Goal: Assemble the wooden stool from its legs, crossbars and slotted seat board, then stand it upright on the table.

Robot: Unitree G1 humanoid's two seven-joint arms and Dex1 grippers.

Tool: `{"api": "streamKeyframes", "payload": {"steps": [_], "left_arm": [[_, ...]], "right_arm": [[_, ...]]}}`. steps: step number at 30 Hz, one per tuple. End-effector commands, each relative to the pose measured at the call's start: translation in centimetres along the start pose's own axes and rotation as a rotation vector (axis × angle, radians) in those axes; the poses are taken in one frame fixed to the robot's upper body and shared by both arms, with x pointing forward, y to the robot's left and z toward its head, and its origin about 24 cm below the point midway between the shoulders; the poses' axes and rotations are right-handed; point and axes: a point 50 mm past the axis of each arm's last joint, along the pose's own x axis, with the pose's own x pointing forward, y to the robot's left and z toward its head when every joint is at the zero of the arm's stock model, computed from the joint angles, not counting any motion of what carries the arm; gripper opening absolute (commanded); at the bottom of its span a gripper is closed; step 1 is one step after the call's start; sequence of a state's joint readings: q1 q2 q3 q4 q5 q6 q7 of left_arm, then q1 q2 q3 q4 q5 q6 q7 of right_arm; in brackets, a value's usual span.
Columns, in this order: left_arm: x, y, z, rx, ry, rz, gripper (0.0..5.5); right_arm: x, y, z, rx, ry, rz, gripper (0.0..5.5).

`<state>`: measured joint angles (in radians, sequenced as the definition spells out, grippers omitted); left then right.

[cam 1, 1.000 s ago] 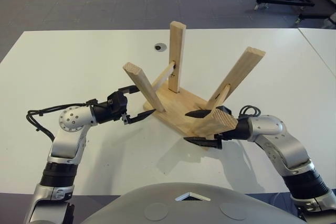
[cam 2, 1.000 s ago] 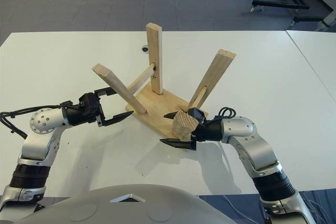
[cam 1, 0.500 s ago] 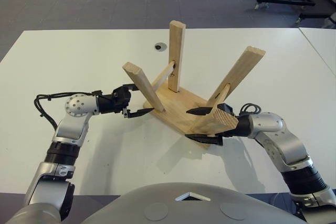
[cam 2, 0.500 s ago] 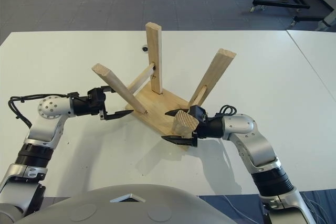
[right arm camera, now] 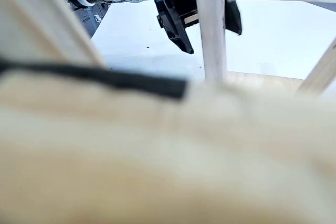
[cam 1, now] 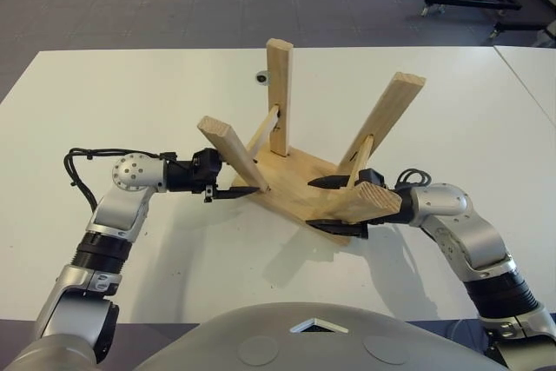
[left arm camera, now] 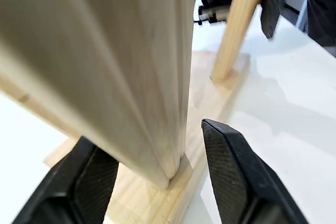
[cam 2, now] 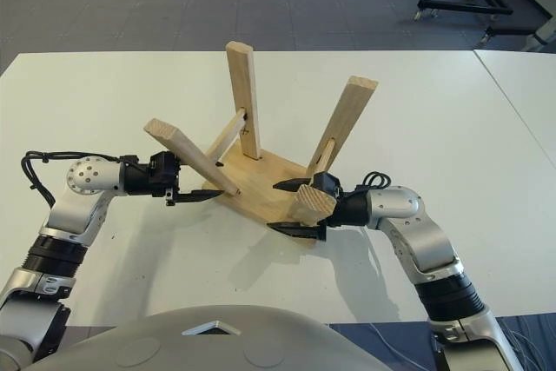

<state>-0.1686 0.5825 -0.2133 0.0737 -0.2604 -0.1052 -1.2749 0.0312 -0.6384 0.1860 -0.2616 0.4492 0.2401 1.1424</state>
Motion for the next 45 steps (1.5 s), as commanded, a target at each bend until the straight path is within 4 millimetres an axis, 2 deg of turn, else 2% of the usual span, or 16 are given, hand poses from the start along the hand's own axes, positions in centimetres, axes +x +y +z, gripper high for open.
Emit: {"api": "streamKeyframes", "payload": {"steps": [1, 7, 10, 15, 19, 27, 29, 30, 35, 41, 45], "left_arm": [[0.1, -1.1, -0.2, -0.004, 0.032, -0.069, 2.10], [-0.2, -1.7, 0.4, 0.005, 0.030, -0.082, 1.31], [-0.4, -1.8, 0.6, 0.006, 0.032, -0.084, 1.18], [-0.8, -1.8, 0.7, 0.006, 0.035, -0.084, 1.17], [-0.8, -2.3, 0.2, 0.003, 0.038, -0.082, 1.17], [-0.5, -2.7, -0.5, -0.007, 0.039, -0.060, 1.16], [-0.5, -2.8, -0.6, -0.011, 0.038, -0.050, 1.16], [-0.5, -2.8, -0.6, -0.013, 0.038, -0.045, 1.16], [-0.9, -2.5, 0.1, -0.007, 0.034, -0.045, 1.02], [-1.1, -2.8, 0.6, -0.007, 0.037, -0.032, 1.02], [-0.8, -2.8, 0.6, -0.012, 0.036, -0.027, 1.02]], "right_arm": [[0.0, 0.0, 0.6, -0.025, 0.005, 0.004, 3.95], [-1.4, 0.3, -0.3, 0.018, 0.053, -0.038, 3.95], [-2.0, 0.9, -0.8, 0.074, 0.053, -0.047, 3.66], [-2.7, 1.5, -2.0, 0.122, 0.083, -0.077, 3.61], [-3.0, 1.4, -2.0, 0.112, 0.084, -0.099, 3.61], [-5.6, -0.4, -1.6, -0.007, 0.063, -0.284, 3.61], [-6.0, -1.1, -1.0, -0.048, 0.040, -0.322, 4.23], [-6.0, -1.2, -0.7, -0.063, 0.040, -0.315, 4.36], [-5.1, -1.1, 0.6, -0.061, 0.029, -0.218, 5.39], [-6.1, -0.8, 1.1, -0.059, 0.043, -0.241, 5.40], [-4.9, -0.3, 0.3, -0.036, 0.048, -0.193, 5.40]]}}
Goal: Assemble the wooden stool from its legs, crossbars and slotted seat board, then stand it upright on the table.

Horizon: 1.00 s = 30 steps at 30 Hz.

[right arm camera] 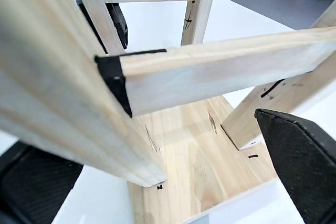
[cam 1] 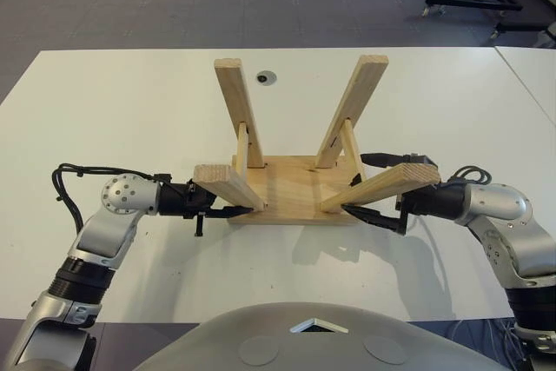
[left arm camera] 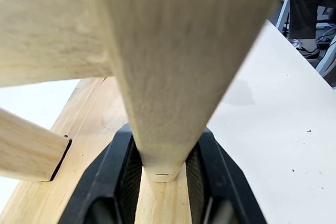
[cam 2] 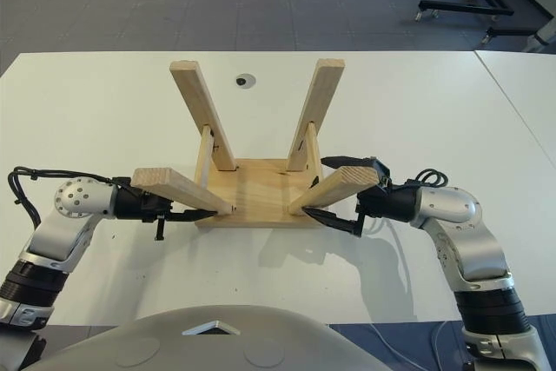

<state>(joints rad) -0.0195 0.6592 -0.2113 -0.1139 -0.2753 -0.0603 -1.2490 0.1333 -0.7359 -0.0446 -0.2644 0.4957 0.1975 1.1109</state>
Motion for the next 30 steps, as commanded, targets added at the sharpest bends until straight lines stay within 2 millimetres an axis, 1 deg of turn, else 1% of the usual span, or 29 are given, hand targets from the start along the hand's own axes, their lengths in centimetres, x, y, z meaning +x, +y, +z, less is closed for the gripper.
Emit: {"api": "streamKeyframes", "payload": {"steps": [1, 2, 6, 9, 15, 19, 25, 28, 30], "left_arm": [[-0.1, 0.2, 0.2, 0.004, 0.005, 0.004, 1.02], [0.0, 0.2, 0.1, 0.004, 0.003, 0.003, 1.02], [0.3, 0.1, 0.2, 0.006, 0.002, -0.003, 1.02], [0.3, 0.0, 0.3, 0.008, 0.002, -0.011, 1.02], [0.0, -0.3, 0.3, 0.001, 0.009, -0.012, 1.02], [0.0, -0.3, 0.3, 0.003, 0.009, -0.010, 1.02], [0.2, 0.0, 0.3, 0.009, 0.006, -0.015, 1.02], [0.2, 0.4, 0.4, 0.014, 0.004, -0.016, 1.02], [0.1, 0.9, 0.9, 0.022, -0.028, -0.010, 1.02]], "right_arm": [[1.0, 0.8, -0.7, 0.015, 0.019, 0.057, 5.40], [1.3, 0.9, -0.9, 0.027, 0.017, 0.071, 5.40], [1.7, 1.2, -1.8, 0.058, 0.020, 0.107, 4.78], [1.6, 1.6, -2.3, 0.071, 0.035, 0.120, 4.27], [1.0, 1.4, -2.4, 0.069, 0.042, 0.121, 3.29], [1.2, 1.3, -2.0, 0.069, 0.008, 0.124, 2.55], [1.6, 1.4, -2.1, 0.060, 0.003, 0.137, 1.51], [1.7, 1.3, -2.2, 0.053, -0.007, 0.135, 1.37], [1.8, 1.2, -2.0, 0.040, -0.040, 0.123, 1.35]]}}
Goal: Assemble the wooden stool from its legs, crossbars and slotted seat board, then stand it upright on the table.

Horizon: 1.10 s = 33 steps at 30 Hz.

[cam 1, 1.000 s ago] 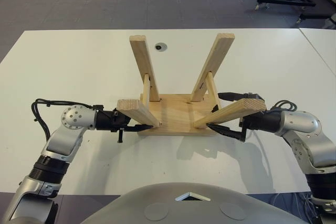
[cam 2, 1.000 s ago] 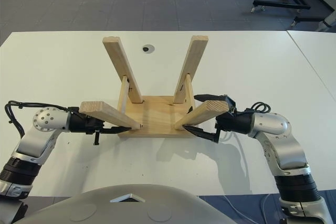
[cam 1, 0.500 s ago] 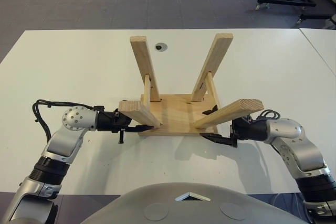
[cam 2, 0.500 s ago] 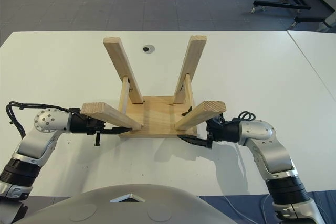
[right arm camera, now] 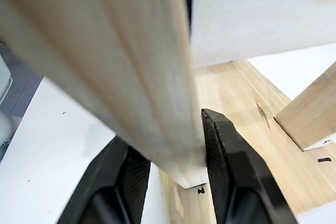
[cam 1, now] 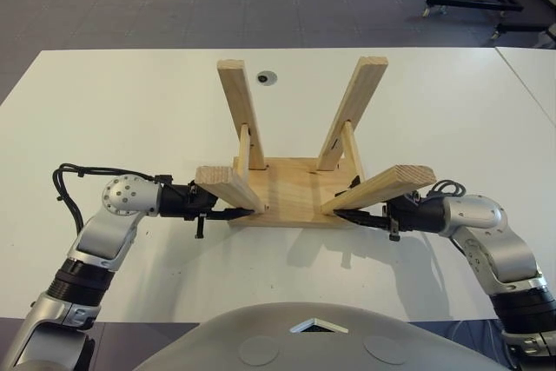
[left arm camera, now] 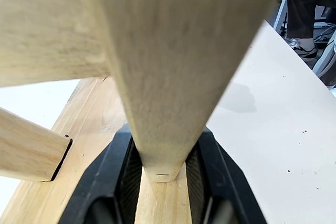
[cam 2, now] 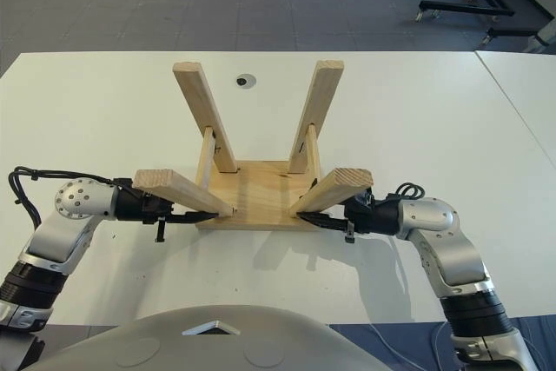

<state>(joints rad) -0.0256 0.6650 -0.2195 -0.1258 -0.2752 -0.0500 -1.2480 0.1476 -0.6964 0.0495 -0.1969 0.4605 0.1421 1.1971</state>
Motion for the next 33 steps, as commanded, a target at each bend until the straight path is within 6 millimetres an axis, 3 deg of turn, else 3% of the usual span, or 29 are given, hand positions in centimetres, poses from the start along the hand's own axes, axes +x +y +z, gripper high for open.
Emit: {"api": "streamKeyframes", "payload": {"steps": [1, 5, 9, 15, 19, 25, 27, 28, 33], "left_arm": [[0.0, 1.1, 1.0, 0.022, -0.042, 0.001, 1.02], [-0.3, 0.6, 1.7, -0.050, -0.082, -0.010, 1.02], [-1.1, -1.0, 1.9, -0.270, -0.135, -0.113, 1.02], [-2.6, -2.7, 3.1, -0.539, -0.183, -0.248, 1.01], [-3.0, -4.3, 3.8, -0.749, -0.207, -0.335, 1.01], [-3.2, -5.6, 4.4, -0.975, -0.276, -0.387, 1.01], [-3.2, -5.8, 4.1, -1.005, -0.272, -0.373, 1.01], [-3.1, -5.8, 4.0, -1.020, -0.272, -0.359, 1.37], [-3.0, -4.5, 3.3, -1.003, -0.267, -0.251, 2.06]], "right_arm": [[0.4, -0.4, 0.3, -0.030, -0.055, -0.008, 1.34], [0.5, -0.4, 1.7, -0.037, -0.124, 0.005, 1.29], [0.0, -0.2, 4.0, 0.011, -0.136, 0.084, 1.28], [-0.2, 1.2, 6.3, 0.279, -0.142, 0.236, 1.07], [0.3, 3.3, 6.1, 0.537, -0.147, 0.284, 1.04], [0.7, 4.8, 5.2, 0.820, -0.125, 0.236, 1.03], [0.6, 5.0, 5.0, 0.867, -0.114, 0.241, 1.60], [0.6, 5.1, 5.0, 0.885, -0.103, 0.249, 1.73], [0.8, 4.5, 4.9, 0.887, -0.134, 0.189, 2.59]]}}
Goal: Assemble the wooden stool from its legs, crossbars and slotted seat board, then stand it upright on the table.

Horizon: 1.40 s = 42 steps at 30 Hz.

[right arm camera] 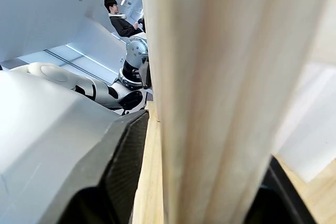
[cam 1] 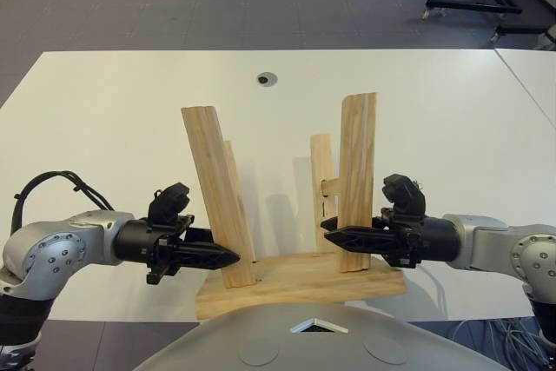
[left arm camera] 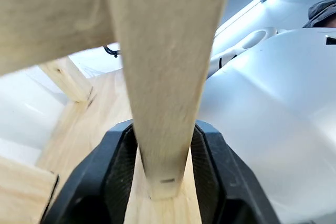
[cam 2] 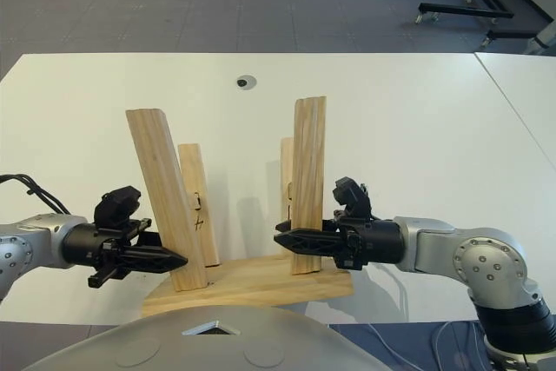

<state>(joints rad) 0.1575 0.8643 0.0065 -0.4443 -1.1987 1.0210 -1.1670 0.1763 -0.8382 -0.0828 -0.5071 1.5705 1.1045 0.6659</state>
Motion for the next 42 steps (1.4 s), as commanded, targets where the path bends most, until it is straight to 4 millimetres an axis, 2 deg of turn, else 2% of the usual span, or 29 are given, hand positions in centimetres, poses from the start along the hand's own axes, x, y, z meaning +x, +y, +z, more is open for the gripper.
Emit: {"api": "streamKeyframes", "payload": {"steps": [1, 6, 9, 16, 20, 25, 28, 31, 33, 36, 38, 42], "left_arm": [[-0.3, 0.4, 0.9, 0.050, -0.001, 0.054, 2.25], [-1.7, 0.7, 3.3, 0.152, -0.079, 0.125, 2.91], [-2.2, 0.5, 4.0, 0.174, -0.083, 0.147, 3.45], [-3.7, 0.6, 3.3, 0.189, -0.045, 0.229, 3.48], [-4.5, 0.3, 3.8, 0.233, -0.086, 0.252, 3.48], [-6.2, -0.5, 4.6, 0.479, -0.085, 0.366, 3.48], [-7.8, -0.1, 5.2, 0.608, -0.063, 0.504, 3.48], [-9.8, 1.6, 5.7, 0.804, 0.011, 0.753, 3.48], [-10.2, 2.6, 5.2, 0.934, 0.088, 0.813, 3.48], [-9.9, 3.3, 3.3, 1.057, 0.199, 0.790, 3.48], [-9.8, 3.2, 1.8, 1.084, 0.287, 0.752, 3.48], [-10.6, 3.1, 0.5, 1.117, 0.477, 0.733, 3.48]], "right_arm": [[-0.1, -0.5, 1.0, -0.039, -0.069, -0.046, 2.82], [-0.7, -0.8, 1.9, -0.083, -0.143, -0.083, 3.60], [-1.6, -1.2, 2.8, -0.113, -0.187, -0.119, 4.22], [-4.4, -2.6, 2.8, -0.145, -0.191, -0.235, 5.38], [-5.7, -2.4, 3.1, -0.148, -0.263, -0.224, 5.38], [-7.4, -1.3, 3.0, -0.158, -0.335, -0.178, 5.38], [-7.7, -1.5, 3.0, -0.228, -0.337, -0.241, 5.38], [-8.3, -2.4, 2.8, -0.325, -0.323, -0.428, 5.38], [-8.6, -3.1, 1.8, -0.386, -0.272, -0.553, 5.38], [-8.8, -4.1, 1.2, -0.422, -0.238, -0.663, 5.38], [-8.7, -4.1, 0.8, -0.519, -0.178, -0.658, 5.38], [-9.1, -4.2, -1.2, -0.690, 0.027, -0.606, 5.38]]}}
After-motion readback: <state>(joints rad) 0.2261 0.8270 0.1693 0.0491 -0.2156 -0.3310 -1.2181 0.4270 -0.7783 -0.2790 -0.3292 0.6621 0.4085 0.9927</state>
